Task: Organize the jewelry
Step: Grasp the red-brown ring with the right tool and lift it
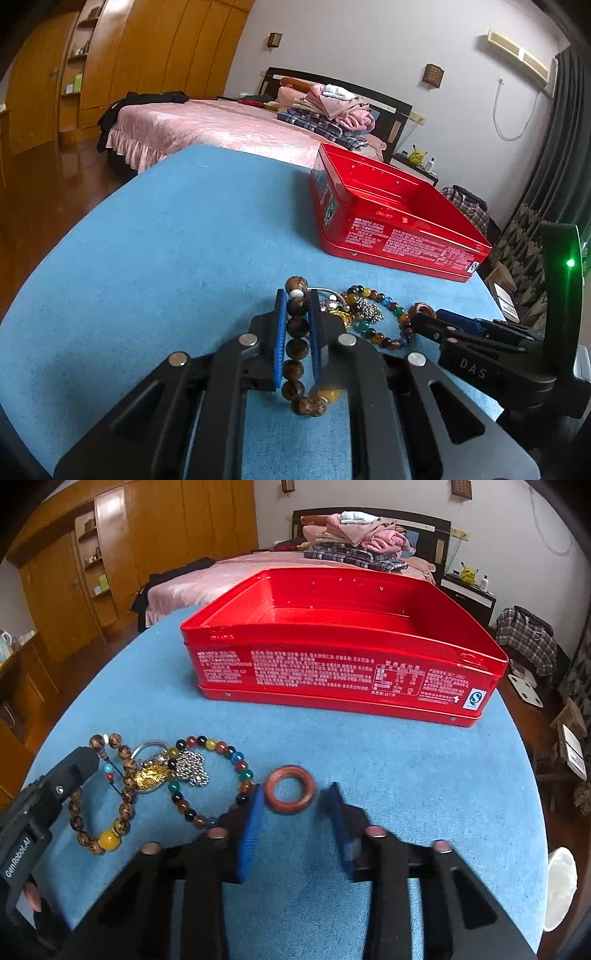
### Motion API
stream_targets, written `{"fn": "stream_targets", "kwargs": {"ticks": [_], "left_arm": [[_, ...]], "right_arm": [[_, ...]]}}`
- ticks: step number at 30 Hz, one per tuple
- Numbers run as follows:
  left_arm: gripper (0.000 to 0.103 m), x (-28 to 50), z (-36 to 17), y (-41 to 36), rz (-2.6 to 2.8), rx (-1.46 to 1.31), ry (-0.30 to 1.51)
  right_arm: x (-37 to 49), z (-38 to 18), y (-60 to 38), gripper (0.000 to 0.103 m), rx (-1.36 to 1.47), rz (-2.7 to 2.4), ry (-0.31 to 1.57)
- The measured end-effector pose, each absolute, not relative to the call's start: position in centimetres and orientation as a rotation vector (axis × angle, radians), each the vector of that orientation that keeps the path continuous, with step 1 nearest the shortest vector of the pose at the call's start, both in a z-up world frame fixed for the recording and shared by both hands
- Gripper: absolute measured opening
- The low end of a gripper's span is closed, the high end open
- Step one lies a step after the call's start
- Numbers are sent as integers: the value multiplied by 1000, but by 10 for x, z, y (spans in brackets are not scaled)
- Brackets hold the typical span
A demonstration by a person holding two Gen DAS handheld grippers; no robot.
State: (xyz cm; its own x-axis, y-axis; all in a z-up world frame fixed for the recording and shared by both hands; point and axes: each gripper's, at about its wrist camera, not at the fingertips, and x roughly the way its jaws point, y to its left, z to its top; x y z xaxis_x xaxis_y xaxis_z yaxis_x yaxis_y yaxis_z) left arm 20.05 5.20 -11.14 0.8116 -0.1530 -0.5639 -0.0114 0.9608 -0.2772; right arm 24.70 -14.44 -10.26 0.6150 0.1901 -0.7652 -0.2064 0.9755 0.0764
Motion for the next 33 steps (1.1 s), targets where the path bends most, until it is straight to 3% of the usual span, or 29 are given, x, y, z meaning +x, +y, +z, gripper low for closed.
{"fn": "stream_targets", "kwargs": {"ticks": [33], "left_arm": [[10, 185, -39, -5, -206, -233, 473]], "right_arm": [[212, -18, -219, 29, 46, 197, 678]]}}
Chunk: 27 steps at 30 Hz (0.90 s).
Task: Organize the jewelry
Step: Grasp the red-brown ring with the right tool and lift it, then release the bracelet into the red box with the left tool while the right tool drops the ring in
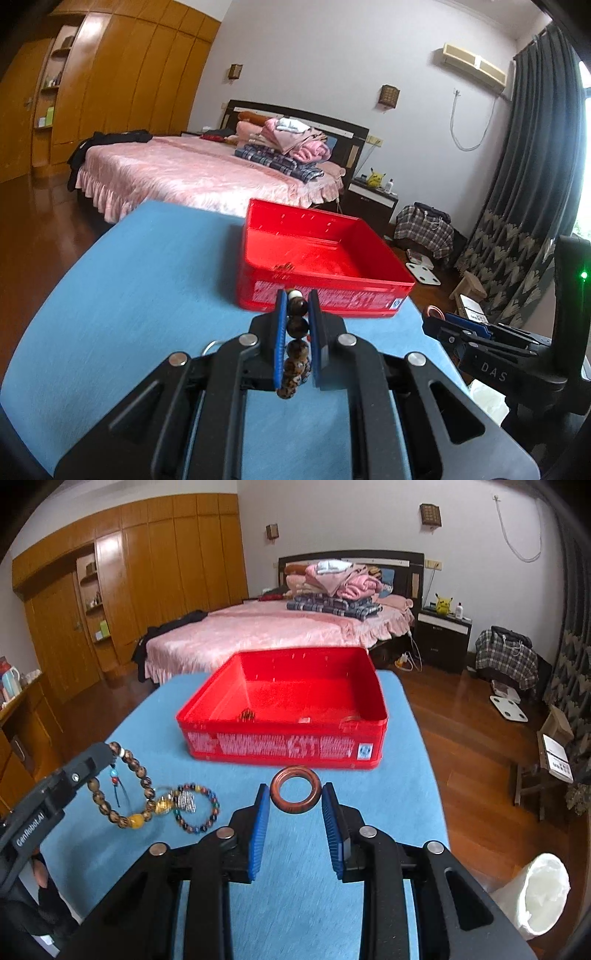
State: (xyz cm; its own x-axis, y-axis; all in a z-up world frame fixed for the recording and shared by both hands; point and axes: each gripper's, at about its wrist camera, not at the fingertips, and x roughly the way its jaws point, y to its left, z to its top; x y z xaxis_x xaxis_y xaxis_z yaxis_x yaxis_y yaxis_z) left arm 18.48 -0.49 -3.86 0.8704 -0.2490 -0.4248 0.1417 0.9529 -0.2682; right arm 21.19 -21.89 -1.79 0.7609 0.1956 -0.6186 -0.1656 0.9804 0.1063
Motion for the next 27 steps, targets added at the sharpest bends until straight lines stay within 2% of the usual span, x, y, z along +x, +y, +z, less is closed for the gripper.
{"fn": "stream_targets", "kwargs": {"ticks": [14, 27], "left_arm": [[10, 241, -5, -21, -240, -233, 388], [10, 315, -1, -34, -277, -225, 369]], "right_arm": [[269, 6, -218, 29, 44, 208, 619], [335, -12, -215, 29, 50, 213, 632]]}}
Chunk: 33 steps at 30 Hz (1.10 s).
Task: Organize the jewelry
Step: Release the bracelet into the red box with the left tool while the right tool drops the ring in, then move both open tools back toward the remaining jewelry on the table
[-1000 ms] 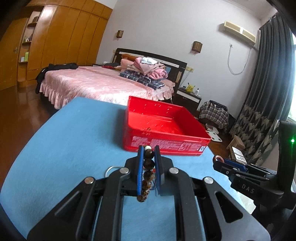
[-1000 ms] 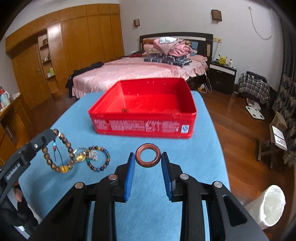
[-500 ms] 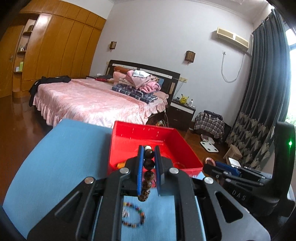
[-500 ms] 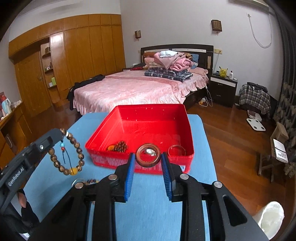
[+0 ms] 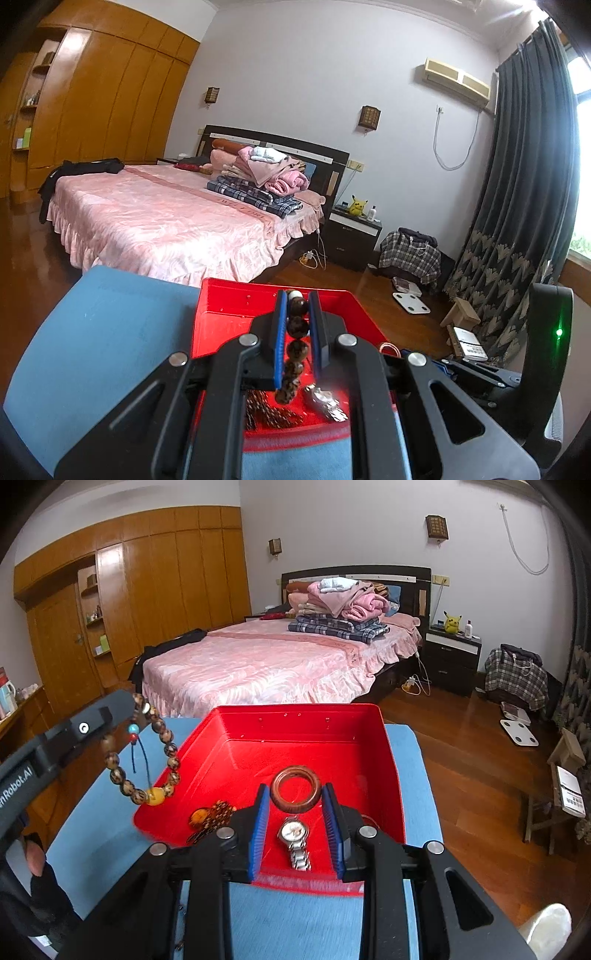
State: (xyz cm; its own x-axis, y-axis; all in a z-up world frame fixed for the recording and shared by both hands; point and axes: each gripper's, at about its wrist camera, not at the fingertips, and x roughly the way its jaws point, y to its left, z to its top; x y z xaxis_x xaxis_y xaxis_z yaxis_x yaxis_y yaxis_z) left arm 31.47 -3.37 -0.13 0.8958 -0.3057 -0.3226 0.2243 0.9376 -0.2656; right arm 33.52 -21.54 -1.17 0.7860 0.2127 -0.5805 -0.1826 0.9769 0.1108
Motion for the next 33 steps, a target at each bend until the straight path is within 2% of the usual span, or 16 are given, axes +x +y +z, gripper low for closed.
{"fn": "stream_targets", "kwargs": {"ticks": [10, 12, 13, 16, 17, 21, 29, 33], "left_arm": [[10, 361, -33, -26, -261, -206, 476], [12, 365, -38, -24, -265, -203, 497], [15, 366, -39, -23, -262, -204, 502], [53, 363, -38, -18, -248, -211, 496], [54, 360, -36, -16, -248, -213, 487], [67, 342, -26, -9, -236, -179, 455], [87, 301, -15, 21, -181, -173, 436], [89, 281, -16, 34, -151, -169, 446]], "right_arm": [[362, -41, -212, 29, 42, 207, 673], [364, -46, -210, 34, 34, 213, 683], [366, -46, -209, 49, 31, 209, 686], [360, -46, -211, 57, 32, 188, 667], [356, -45, -213, 58, 44, 186, 658], [340, -37, -216, 78, 54, 165, 607], [301, -26, -219, 86, 69, 172, 564], [285, -24, -221, 90, 78, 179, 555]]}}
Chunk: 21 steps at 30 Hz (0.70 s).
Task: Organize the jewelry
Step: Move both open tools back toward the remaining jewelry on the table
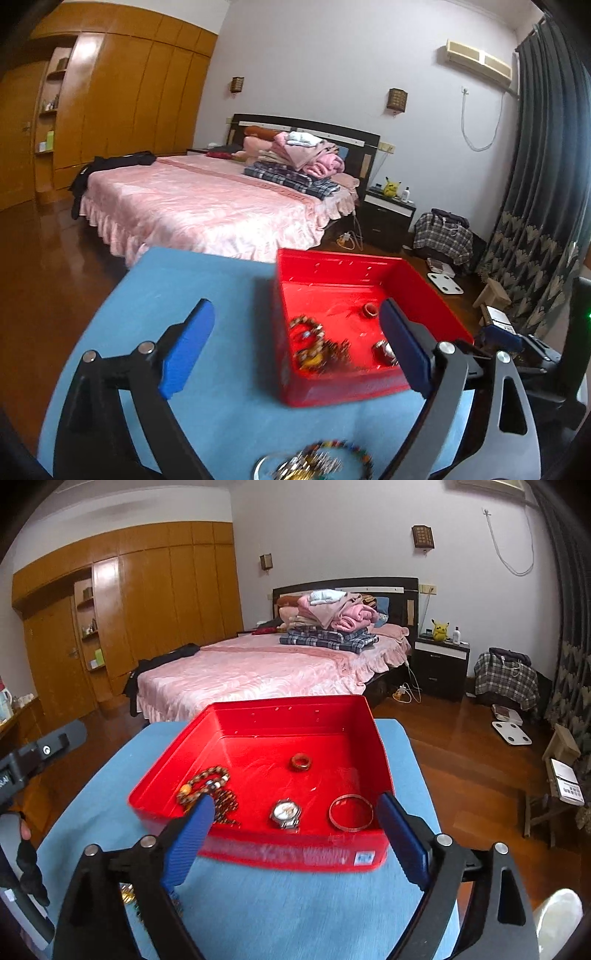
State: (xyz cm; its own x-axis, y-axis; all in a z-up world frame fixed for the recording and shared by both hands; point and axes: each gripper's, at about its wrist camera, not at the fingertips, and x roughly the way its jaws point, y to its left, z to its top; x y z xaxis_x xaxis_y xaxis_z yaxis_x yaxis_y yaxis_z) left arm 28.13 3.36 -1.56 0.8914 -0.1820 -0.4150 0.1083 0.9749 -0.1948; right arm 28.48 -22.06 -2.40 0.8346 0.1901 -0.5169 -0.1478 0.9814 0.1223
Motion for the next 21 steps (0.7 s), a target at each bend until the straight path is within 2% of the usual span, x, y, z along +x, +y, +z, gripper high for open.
{"fn": "stream_targets", "kwargs": {"ticks": [21], "left_arm": [[89, 216, -72, 70, -38, -144, 583]], "right_arm": [[231, -63, -179, 90, 98, 269, 663]]}}
